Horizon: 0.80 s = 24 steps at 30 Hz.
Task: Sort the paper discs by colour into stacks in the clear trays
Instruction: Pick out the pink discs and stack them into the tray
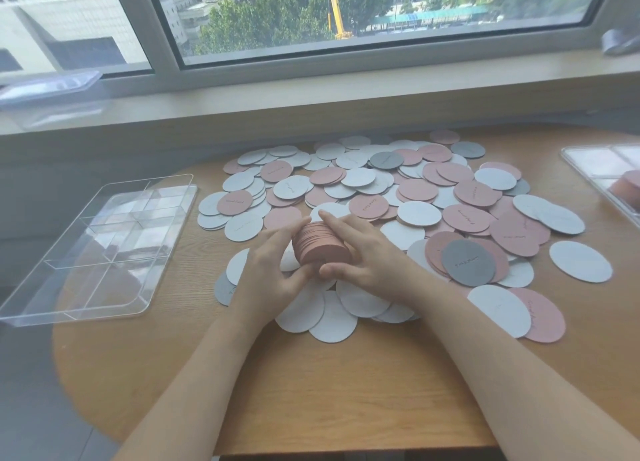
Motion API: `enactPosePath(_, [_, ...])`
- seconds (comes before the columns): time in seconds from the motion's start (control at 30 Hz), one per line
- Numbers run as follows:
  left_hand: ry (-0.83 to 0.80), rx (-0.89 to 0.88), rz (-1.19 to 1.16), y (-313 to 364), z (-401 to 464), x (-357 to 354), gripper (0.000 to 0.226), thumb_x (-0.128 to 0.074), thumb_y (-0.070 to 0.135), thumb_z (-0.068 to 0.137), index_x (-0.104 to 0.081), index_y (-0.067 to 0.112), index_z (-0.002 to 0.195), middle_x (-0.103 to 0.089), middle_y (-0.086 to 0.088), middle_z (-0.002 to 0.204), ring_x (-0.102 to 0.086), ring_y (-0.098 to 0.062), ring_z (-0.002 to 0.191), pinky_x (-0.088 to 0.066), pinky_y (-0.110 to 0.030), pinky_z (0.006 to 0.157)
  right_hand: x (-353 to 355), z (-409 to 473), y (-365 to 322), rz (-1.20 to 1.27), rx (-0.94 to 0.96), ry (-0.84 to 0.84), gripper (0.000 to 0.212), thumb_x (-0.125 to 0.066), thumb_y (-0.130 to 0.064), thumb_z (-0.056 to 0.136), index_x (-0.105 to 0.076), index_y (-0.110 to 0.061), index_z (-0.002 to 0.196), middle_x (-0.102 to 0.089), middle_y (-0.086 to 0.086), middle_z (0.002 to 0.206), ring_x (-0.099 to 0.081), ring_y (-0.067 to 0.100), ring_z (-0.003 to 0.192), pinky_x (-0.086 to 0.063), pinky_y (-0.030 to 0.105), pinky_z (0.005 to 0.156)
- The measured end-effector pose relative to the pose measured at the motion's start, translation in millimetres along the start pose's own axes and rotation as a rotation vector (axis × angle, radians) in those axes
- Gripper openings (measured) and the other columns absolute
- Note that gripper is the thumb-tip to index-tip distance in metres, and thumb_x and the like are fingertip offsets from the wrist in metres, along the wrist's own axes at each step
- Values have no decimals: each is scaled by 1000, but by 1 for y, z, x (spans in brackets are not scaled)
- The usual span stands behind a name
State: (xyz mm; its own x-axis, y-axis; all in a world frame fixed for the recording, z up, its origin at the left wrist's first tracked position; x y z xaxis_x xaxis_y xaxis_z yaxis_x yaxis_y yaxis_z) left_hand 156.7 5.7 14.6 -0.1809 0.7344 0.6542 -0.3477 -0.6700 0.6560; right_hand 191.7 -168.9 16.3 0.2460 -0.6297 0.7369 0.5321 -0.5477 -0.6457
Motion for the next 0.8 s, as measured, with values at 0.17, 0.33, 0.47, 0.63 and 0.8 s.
enactPosePath(0.17, [-137, 1, 193, 0, 1, -9, 84, -41, 62, 87, -7, 33, 159, -30, 27, 138, -30, -8, 135, -16, -24, 111, -2, 2, -2, -113, 73, 28, 90, -53, -63, 81, -11, -31, 155, -48, -1, 136, -41, 19, 126, -32, 41, 111])
enactPosePath(0.33, [-178, -25, 204, -3, 3, -5, 76, -19, 78, 90, -3, 43, 155, -34, 23, 148, -23, 2, 140, -11, -24, 117, -3, 2, 0, -31, 60, 36, 88, -62, -50, 81, -21, -27, 156, -52, -4, 114, -52, 19, 108, -43, 42, 98])
enactPosePath(0.47, [-64, -21, 117, 0, 15, 14, 71, -23, 72, 95, -48, 30, 147, -48, 23, 140, -36, 2, 132, -20, -19, 110, 0, 2, 7, 64, 33, 59, 83, -72, -36, 82, -30, -31, 153, -57, -1, 120, -55, 18, 110, -44, 40, 97])
enactPosePath(0.63, [101, 283, 203, -44, 59, 54, 35, -62, 28, 96, -61, 18, 129, -56, 3, 130, -52, -13, 120, -40, -30, 100, 8, 3, 14, 53, 9, 83, 87, -76, -23, 80, -30, -30, 154, -59, 0, 116, -56, 20, 103, -45, 40, 95])
enactPosePath(0.8, [0, 458, 402, -91, 93, 60, 47, -64, 27, 95, -55, 12, 139, -51, -10, 143, -45, -28, 132, -35, -37, 108, 11, 0, 13, 73, -27, 85, 90, -78, -20, 80, -28, -28, 155, -58, -2, 126, -55, 17, 105, -43, 33, 97])
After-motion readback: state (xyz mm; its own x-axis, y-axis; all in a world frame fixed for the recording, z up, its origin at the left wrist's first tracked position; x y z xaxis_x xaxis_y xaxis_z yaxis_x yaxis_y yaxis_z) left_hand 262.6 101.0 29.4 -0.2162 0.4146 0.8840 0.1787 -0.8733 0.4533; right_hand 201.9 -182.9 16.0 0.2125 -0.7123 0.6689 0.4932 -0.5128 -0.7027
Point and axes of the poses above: each hand's wrist, its own z-axis towards the middle knuckle, its own x-axis out of the back of the hand, y = z × x, the point moved 5 cm from there along z, towards the middle knuckle
